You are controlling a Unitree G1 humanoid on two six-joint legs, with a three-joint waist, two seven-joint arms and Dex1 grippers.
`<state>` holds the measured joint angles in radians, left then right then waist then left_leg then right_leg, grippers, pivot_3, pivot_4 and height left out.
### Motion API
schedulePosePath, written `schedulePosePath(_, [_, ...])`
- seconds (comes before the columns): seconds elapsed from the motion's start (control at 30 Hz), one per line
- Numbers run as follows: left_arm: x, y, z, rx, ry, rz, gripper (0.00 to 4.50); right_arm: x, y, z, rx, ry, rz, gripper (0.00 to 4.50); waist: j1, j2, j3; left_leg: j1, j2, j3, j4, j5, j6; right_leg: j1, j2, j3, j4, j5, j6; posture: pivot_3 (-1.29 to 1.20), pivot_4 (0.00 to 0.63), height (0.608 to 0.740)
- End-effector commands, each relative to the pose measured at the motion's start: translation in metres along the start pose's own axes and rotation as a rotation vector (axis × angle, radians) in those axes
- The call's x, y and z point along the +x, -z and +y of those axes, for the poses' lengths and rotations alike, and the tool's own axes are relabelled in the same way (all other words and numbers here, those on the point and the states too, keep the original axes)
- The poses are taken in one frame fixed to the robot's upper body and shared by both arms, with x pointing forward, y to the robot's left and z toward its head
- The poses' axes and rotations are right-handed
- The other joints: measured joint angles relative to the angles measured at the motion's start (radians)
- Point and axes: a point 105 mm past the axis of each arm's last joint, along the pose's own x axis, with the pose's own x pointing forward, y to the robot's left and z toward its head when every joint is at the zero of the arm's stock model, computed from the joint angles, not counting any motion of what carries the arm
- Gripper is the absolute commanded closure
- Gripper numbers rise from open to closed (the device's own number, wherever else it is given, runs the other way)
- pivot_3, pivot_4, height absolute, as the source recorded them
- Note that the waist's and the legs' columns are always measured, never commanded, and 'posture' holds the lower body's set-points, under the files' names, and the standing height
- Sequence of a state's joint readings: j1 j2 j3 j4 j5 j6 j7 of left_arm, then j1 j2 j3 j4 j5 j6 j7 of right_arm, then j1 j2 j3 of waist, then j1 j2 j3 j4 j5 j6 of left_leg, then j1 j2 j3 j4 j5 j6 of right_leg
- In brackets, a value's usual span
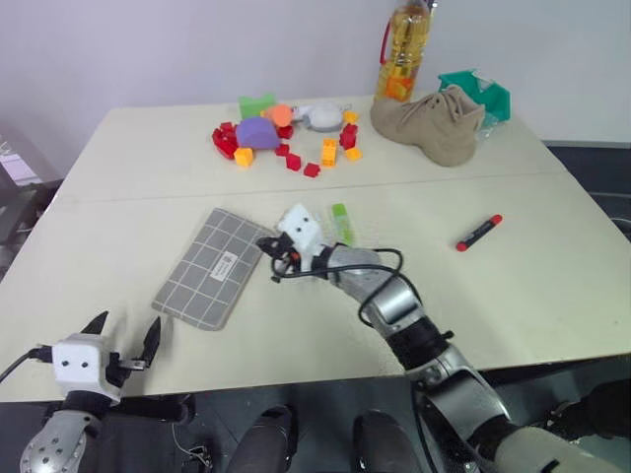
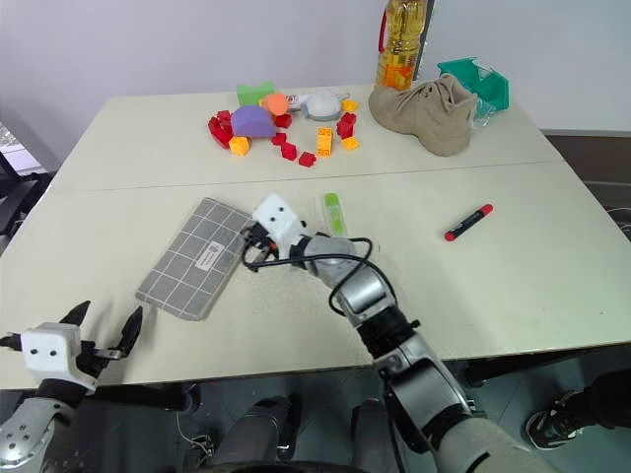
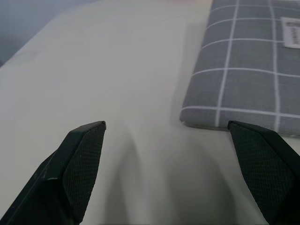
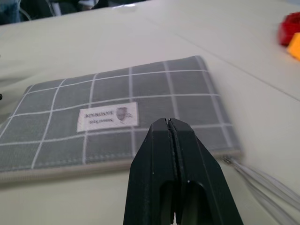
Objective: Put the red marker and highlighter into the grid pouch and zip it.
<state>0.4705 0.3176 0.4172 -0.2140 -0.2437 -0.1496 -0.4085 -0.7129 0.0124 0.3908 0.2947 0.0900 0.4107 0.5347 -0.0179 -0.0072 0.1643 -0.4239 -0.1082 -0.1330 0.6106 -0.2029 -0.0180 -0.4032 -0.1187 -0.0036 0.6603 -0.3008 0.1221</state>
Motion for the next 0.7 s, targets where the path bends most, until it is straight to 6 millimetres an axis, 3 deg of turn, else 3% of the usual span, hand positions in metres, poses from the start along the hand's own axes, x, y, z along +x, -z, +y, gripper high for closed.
schedulePosePath(0.03, [-0.005,-0.011,-0.005,0.070,0.039,-0.032,0.00,0.018,0.003,0.006,0.037,-0.003,0.075,4.47,0.000,0.000,0.000,0.000,0.000,0.000,0.000,0.000,0.000,0.000,0.000,0.000,0.000,0.000,0.000,0.00,0.150,0.740])
schedulePosePath(0.27, [-0.012,-0.009,-0.009,0.134,0.079,-0.009,0.00,0.029,0.033,0.004,0.225,0.016,0.230,4.47,-0.002,0.000,0.000,0.000,0.000,0.000,0.000,0.000,0.000,-0.001,0.000,0.000,0.001,0.000,0.000,0.00,0.150,0.740])
schedulePosePath(0.43, [-0.007,-0.018,-0.019,0.301,0.192,-0.049,0.00,0.028,0.031,0.004,0.230,0.010,0.225,4.47,0.001,0.001,0.000,0.001,0.000,0.000,-0.001,0.000,-0.001,-0.001,0.001,0.000,0.001,0.000,0.000,0.00,0.150,0.740])
schedulePosePath(0.7, [0.011,-0.013,-0.042,0.654,0.412,-0.109,0.00,0.029,0.029,0.009,0.230,0.002,0.217,4.47,0.002,0.002,-0.001,0.001,0.000,0.000,-0.001,0.000,-0.001,-0.001,0.000,0.000,0.002,0.000,0.000,0.00,0.150,0.740])
